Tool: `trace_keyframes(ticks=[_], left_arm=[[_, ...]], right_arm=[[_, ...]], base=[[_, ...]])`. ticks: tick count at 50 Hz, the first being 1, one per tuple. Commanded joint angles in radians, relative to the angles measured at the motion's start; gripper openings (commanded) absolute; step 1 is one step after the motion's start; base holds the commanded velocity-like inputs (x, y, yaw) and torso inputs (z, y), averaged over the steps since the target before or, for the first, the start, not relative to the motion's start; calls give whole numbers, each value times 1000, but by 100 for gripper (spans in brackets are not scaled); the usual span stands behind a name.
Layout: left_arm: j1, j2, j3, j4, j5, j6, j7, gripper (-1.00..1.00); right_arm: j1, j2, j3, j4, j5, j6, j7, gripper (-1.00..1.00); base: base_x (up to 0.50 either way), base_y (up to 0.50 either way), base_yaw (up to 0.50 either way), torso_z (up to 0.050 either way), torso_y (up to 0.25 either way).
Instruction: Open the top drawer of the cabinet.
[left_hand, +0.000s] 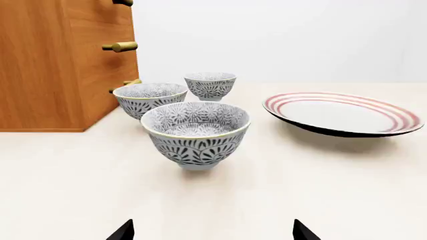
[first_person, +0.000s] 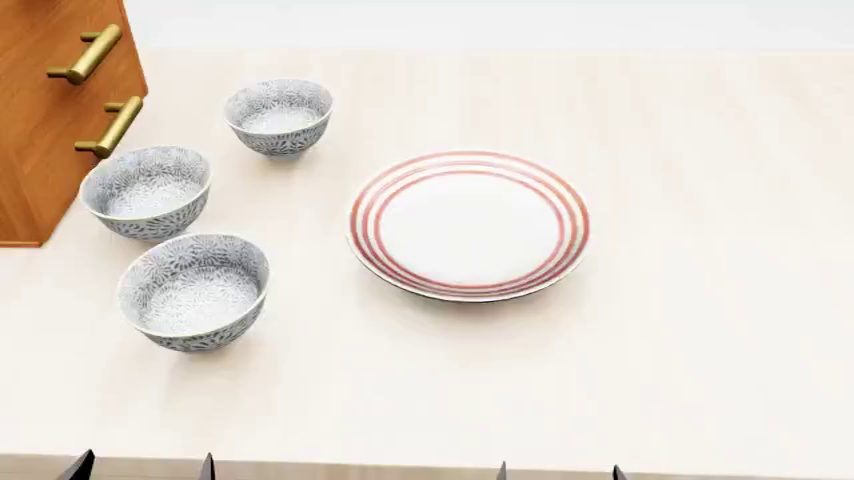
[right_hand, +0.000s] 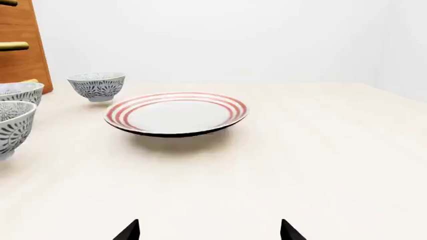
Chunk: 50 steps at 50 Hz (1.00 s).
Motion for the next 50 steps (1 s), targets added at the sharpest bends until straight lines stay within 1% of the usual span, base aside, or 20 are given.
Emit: trace_keyframes(ticks=[1, 2, 12, 23, 27, 28, 30, 31, 35, 41, 44, 50], left_arm=[[6, -16, 17, 8, -17, -1, -19, 100], [32, -28, 49, 49, -39, 7, 25, 100], [26, -53, 79, 26, -53, 31, -2, 100], [31, -70, 100, 47, -64, 26, -26, 100], [55, -81, 112, 149, -62, -8, -36, 100], [65, -85, 115, 201, -62, -24, -38, 100], [71, -90, 120, 237, -65, -35, -39, 100], [76, -93, 122, 277, -62, -48, -42, 100], [83, -100, 123, 337, -68, -75, -49, 100], [93, -116, 119, 494, -92, -149, -63, 100], [97, -126, 124, 573, -74, -189, -80, 100], [97, -141, 110, 723, -108, -270, -92, 100]], right_arm=[[-5, 16, -23, -14, 5, 11, 24, 100], [-16, 16, -18, -29, 4, -37, 53, 100], [-13, 46, -51, -22, 32, -43, 89, 100], [-16, 65, -73, -47, 46, -35, 116, 100], [-24, 72, -80, -131, 40, -4, 133, 100], [-29, 76, -85, -189, 33, 24, 138, 100], [-30, 81, -91, -232, 30, 48, 142, 100], [-34, 83, -96, -285, 28, 73, 144, 100], [-31, 91, -107, -383, 24, 124, 151, 100], [-21, 104, -123, -526, 13, 206, 161, 100], [-17, 111, -124, -600, 12, 247, 168, 100], [-5, 125, -130, -726, 4, 328, 178, 100]], base=[[0, 0, 0, 0, 0], [0, 0, 0, 0, 0], [0, 0, 0, 0, 0], [0, 0, 0, 0, 0], [0, 0, 0, 0, 0], [0, 0, 0, 0, 0], [0, 0, 0, 0, 0], [0, 0, 0, 0, 0], [0, 0, 0, 0, 0], [0, 0, 0, 0, 0], [0, 0, 0, 0, 0], [0, 0, 0, 0, 0]])
